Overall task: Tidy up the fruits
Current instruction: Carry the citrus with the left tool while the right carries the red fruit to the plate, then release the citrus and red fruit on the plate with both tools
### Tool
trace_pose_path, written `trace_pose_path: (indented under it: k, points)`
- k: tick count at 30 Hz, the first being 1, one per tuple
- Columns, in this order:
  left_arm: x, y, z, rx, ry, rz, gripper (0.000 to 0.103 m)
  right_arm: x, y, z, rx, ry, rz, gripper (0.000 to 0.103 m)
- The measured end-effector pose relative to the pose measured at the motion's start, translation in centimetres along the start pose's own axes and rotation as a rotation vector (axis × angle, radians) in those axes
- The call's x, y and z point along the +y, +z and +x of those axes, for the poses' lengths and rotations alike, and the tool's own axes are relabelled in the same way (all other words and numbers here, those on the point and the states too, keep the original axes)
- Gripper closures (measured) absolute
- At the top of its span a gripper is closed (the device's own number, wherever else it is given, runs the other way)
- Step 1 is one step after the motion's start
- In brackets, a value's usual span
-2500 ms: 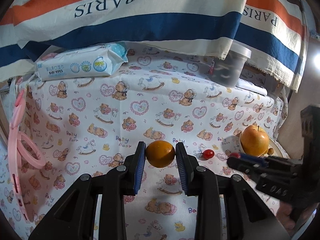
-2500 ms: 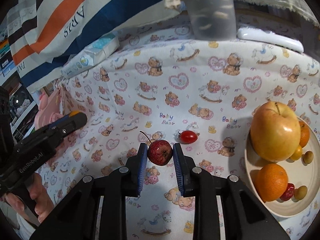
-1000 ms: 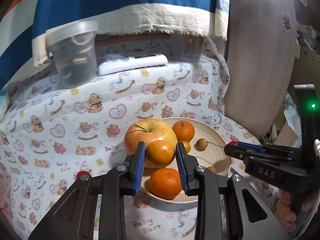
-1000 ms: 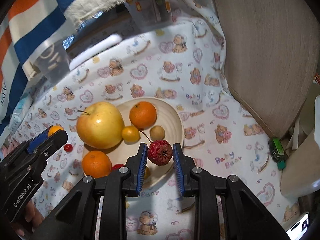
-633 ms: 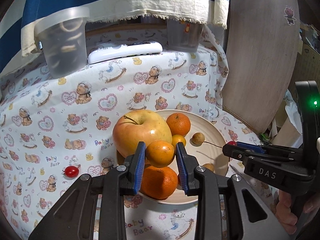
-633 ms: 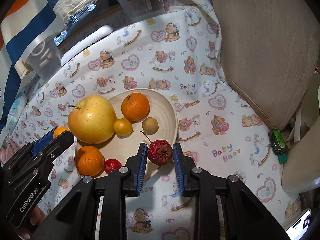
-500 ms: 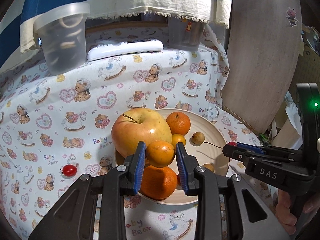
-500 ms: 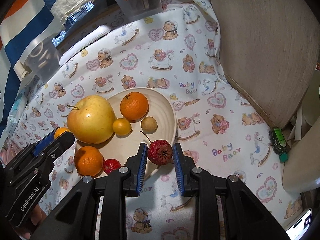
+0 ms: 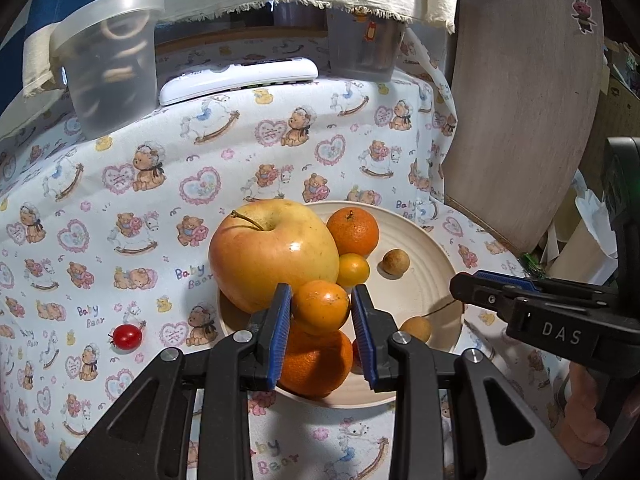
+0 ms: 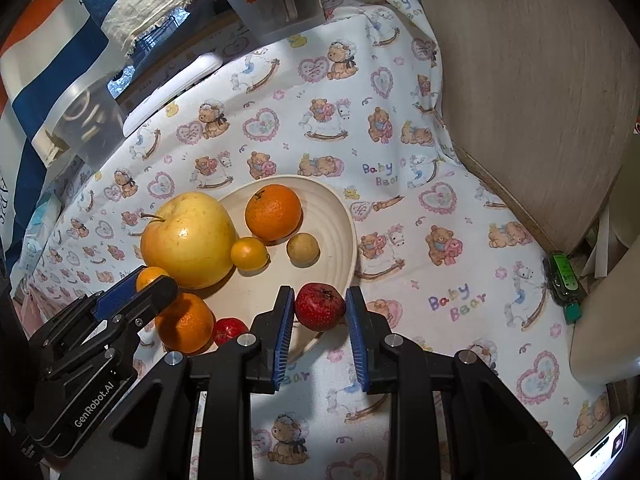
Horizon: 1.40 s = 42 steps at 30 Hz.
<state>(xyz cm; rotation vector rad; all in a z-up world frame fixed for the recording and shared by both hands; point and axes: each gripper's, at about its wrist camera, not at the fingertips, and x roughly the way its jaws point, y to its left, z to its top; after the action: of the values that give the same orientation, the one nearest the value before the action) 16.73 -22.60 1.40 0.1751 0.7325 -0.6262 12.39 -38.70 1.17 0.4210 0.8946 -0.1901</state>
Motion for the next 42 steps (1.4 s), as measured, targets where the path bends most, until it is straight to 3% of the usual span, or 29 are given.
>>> trace_pose_path:
  k: [9, 11, 13, 36, 42]
  points:
    - [-0.7, 0.1, 0.2, 0.003, 0.006, 0.024, 0.073, 0.3, -0.1, -0.1, 0.0, 0.006, -0.007, 0.075]
    - [-0.8, 0.1, 0.3, 0.006, 0.003, 0.023, 0.073, 0.4, -0.1, -0.2, -0.006, 0.003, -0.012, 0.069]
    - [-0.9, 0.1, 0.4, 0.009, 0.002, 0.024, 0.073, 0.3, -0.1, -0.4, -0.021, -0.003, -0.014, 0.055]
    - [-1.1, -0.5, 1.2, 0.018, 0.018, 0.058, 0.073, 0.3, 0.0, -0.8, -0.041, -0.008, -0.022, 0.054]
    - [-1.0, -0.6, 0.1, -0.015, 0.044, 0.067, 0.063, 0.2, 0.0, -0.8, -0.046, -0.01, -0.024, 0.054]
